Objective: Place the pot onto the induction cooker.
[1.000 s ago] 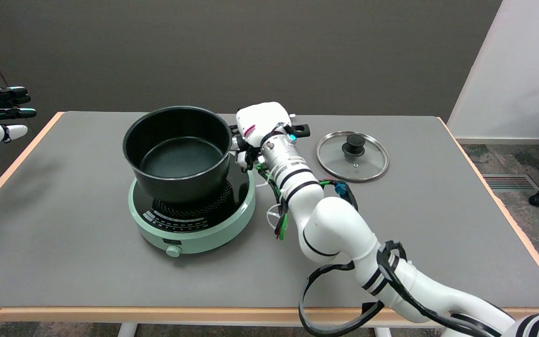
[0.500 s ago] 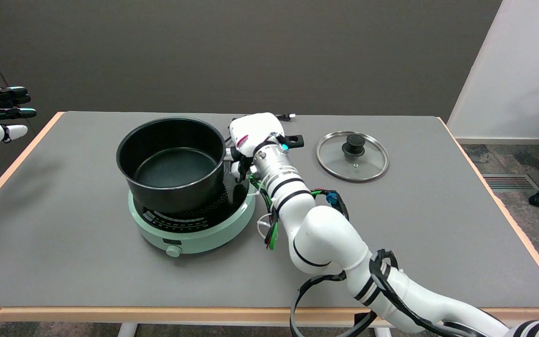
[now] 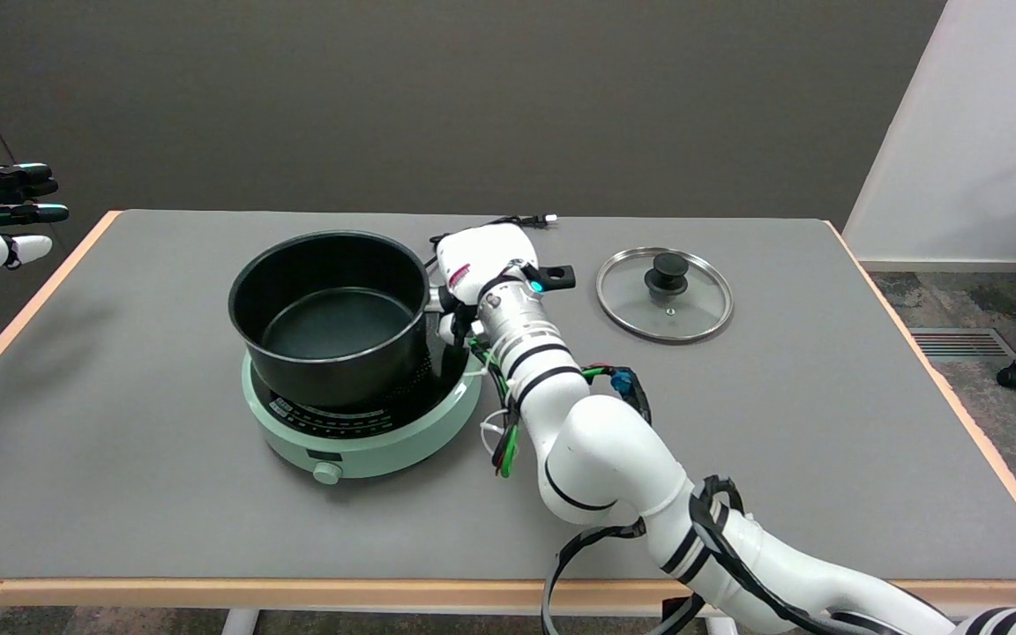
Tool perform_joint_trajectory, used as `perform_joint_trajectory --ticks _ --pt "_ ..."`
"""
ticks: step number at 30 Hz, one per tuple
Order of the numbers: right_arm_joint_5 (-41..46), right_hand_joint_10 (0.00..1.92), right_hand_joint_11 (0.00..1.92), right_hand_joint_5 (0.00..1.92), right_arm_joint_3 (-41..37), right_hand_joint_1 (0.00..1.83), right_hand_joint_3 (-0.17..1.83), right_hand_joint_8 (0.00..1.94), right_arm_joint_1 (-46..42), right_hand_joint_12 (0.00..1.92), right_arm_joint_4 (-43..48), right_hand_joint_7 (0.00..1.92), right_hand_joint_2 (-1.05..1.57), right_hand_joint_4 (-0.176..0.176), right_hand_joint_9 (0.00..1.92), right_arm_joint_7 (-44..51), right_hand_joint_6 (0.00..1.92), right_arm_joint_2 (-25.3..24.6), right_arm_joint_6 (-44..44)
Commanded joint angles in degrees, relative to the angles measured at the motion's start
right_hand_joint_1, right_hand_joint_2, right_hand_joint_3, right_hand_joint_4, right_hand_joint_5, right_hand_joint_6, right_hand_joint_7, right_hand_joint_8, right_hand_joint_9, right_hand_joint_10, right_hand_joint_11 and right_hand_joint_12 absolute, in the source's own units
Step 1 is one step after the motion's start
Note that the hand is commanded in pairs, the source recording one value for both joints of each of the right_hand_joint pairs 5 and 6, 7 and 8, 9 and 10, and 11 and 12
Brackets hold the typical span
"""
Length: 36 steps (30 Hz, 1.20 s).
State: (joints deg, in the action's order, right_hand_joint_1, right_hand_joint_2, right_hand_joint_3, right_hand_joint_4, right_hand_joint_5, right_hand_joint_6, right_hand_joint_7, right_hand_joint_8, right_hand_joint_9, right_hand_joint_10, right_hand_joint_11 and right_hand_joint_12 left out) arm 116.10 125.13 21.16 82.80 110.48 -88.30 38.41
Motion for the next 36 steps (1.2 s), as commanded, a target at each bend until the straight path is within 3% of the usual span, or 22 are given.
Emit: perform_joint_trajectory --ticks 1,20,36 --pt "-0.8 1.9 1.9 1.9 0.3 1.13 0.96 1.9 -0.3 1.9 -0.5 1.9 0.96 -0.053 1.9 0.2 1.9 -0.3 1.4" --pt "-1.6 1.9 1.9 1.9 0.3 1.12 0.95 1.9 -0.3 1.9 -1.1 1.9 0.99 -0.053 1.9 0.2 1.9 -0.3 0.8" --pt "-1.6 1.75 1.75 1.75 0.3 1.1 0.92 1.75 -0.3 1.75 -1.2 1.75 0.96 -0.086 1.75 0.2 1.75 -0.2 0.7"
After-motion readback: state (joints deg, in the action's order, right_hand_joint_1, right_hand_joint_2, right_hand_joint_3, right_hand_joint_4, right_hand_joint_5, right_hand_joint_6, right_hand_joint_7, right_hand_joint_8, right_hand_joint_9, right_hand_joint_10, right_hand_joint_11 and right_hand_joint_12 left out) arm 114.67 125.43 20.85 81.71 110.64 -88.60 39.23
